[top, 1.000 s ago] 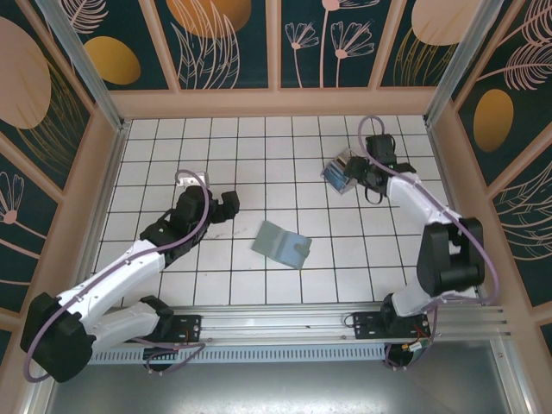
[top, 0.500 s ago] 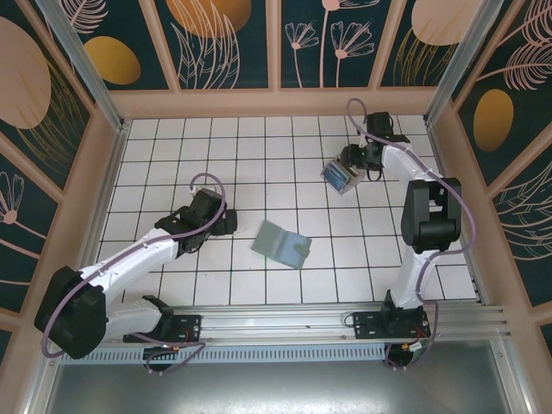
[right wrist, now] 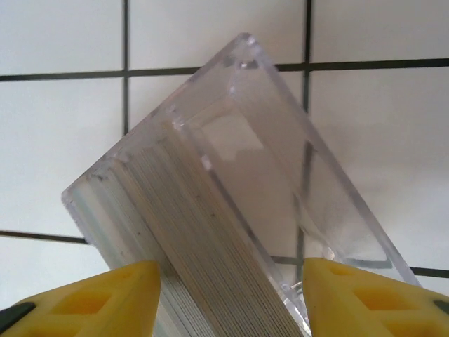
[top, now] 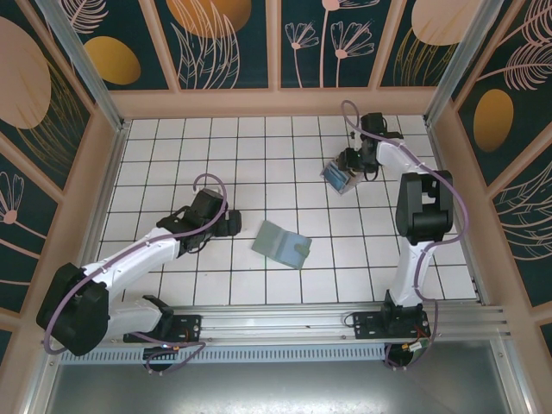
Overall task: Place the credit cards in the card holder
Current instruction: Move the storage box to the center of the table, then pick up the credit card from the storage box.
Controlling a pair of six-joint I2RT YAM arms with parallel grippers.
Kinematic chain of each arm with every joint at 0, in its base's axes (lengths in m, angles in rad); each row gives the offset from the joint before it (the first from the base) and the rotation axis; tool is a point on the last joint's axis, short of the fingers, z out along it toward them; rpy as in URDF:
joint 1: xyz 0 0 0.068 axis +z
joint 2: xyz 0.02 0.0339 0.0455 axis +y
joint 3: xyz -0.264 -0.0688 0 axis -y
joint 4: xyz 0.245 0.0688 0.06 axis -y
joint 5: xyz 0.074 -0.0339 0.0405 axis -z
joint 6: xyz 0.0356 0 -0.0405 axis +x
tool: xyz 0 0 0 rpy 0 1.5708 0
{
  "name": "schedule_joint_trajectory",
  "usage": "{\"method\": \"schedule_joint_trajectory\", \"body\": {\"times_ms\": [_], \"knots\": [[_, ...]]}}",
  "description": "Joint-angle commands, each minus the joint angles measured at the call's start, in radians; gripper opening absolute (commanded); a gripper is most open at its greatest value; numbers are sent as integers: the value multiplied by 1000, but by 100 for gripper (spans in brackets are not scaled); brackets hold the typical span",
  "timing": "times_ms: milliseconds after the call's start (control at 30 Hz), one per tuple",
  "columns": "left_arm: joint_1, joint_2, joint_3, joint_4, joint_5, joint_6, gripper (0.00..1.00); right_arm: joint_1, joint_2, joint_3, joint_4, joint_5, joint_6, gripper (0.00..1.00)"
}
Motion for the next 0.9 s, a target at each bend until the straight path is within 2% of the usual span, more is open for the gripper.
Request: {"method": "schedule_joint_trajectory", "body": {"times_ms": [0,133,233,500,700,867], "knots": [[7,6,-11,29,33,8,98,26,4,38,-49,-85,-18,56],[7,25,4,15,40,18,99,25,3,47,-52,-104,-15,56],[7,31,1,24,38,23,99,20,5,43,-29,-165,-3,54],[8,64,5,50,61,21,99,-11,7,34,-5,-305,15,37],[7,90,22,55,63,26,99,-12,7,23,15,-327,28,31],[7,108,34,54,76,28,98,-15,9,21,16,-300,32,24]]}}
